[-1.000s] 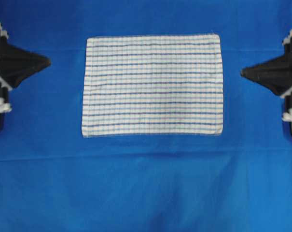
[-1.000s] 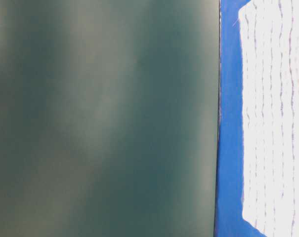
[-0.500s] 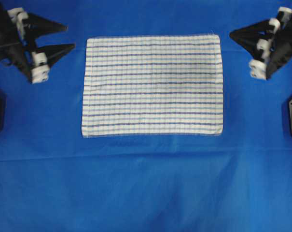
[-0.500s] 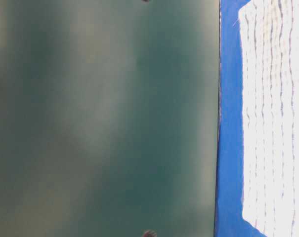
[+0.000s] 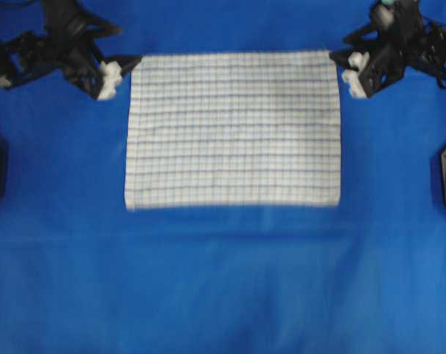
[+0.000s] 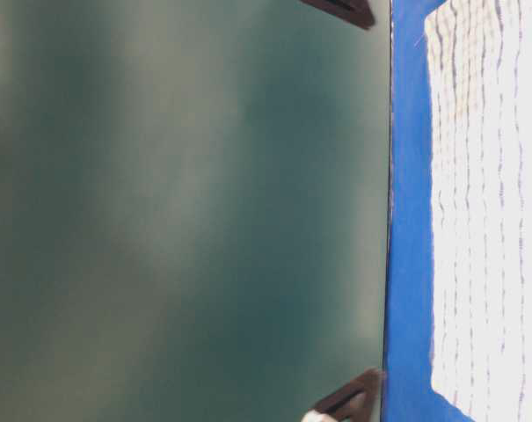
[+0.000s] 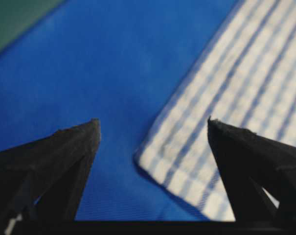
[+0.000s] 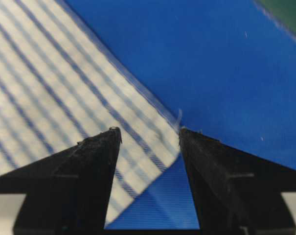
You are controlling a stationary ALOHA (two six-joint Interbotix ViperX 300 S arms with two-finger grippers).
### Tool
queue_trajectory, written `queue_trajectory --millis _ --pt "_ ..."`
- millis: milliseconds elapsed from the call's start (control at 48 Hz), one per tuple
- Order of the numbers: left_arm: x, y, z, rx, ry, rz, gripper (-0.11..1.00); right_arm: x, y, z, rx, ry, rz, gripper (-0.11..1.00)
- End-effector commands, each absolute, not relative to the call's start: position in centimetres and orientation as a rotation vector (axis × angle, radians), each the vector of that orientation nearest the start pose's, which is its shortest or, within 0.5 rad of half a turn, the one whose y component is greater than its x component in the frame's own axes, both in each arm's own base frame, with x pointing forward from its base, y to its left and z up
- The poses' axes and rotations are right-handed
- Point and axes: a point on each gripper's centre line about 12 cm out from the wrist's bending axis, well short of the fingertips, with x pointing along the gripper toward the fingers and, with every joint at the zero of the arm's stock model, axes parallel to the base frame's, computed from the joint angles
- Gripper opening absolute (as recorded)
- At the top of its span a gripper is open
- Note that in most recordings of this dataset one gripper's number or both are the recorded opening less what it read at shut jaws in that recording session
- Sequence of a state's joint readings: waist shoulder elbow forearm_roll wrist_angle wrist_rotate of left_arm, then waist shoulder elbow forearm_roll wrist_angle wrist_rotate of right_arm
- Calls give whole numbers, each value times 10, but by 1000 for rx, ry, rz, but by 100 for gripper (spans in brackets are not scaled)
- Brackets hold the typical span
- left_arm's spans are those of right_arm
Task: Fold the blue towel.
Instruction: 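Move both grippers to the towel's top corners and grasp them, then fold the top edge down toward the bottom edge with both grippers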
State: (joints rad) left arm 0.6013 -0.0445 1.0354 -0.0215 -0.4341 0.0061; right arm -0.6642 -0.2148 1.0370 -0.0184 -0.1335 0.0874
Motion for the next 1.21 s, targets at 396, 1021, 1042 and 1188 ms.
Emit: queue_trajectory --millis 396,1021,1042,1188 --pt "263 207 67 -227 649 649 87 234 -212 89 315 699 -709 56" --pt "270 192 78 -193 663 593 3 236 -211 95 299 681 -703 5" --pt "271 192 82 -191 655 595 3 236 -211 97 297 676 -703 5" --pt "271 195 107 -171 588 605 3 237 -212 117 275 619 -708 5"
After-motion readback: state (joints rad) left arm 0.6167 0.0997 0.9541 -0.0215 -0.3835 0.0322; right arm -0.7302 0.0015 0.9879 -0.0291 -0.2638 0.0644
